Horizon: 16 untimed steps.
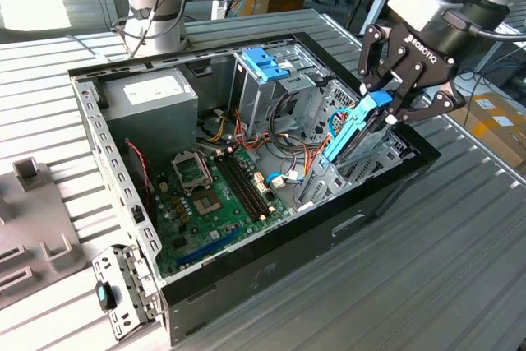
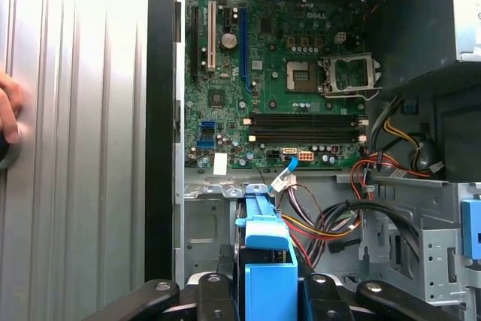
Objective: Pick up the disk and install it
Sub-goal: 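Insert the disk into the insertion slot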
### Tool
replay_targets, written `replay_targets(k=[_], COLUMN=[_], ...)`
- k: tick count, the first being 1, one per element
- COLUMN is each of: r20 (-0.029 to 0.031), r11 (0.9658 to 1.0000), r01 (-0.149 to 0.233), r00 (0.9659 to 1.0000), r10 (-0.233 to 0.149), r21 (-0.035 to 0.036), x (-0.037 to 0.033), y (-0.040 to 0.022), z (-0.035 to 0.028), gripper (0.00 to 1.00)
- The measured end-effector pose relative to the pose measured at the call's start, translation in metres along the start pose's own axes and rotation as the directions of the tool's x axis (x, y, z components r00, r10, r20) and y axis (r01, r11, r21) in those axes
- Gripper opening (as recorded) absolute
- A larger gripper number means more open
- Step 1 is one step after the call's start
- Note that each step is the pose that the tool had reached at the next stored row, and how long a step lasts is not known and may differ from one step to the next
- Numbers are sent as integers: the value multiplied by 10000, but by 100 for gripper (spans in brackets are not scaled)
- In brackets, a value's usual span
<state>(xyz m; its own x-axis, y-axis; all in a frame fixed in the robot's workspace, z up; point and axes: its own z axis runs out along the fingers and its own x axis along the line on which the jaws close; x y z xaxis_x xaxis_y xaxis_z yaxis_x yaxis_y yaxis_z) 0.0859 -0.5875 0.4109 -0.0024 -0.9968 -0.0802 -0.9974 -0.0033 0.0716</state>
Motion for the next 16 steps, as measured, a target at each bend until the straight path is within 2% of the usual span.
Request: replay_targets(k=[16], r20=[-1], r11=[10000], r01=[0], r00=[10000], r10=[0], r21=[0], x=[5], y=[-4], z=[62], gripper=[37])
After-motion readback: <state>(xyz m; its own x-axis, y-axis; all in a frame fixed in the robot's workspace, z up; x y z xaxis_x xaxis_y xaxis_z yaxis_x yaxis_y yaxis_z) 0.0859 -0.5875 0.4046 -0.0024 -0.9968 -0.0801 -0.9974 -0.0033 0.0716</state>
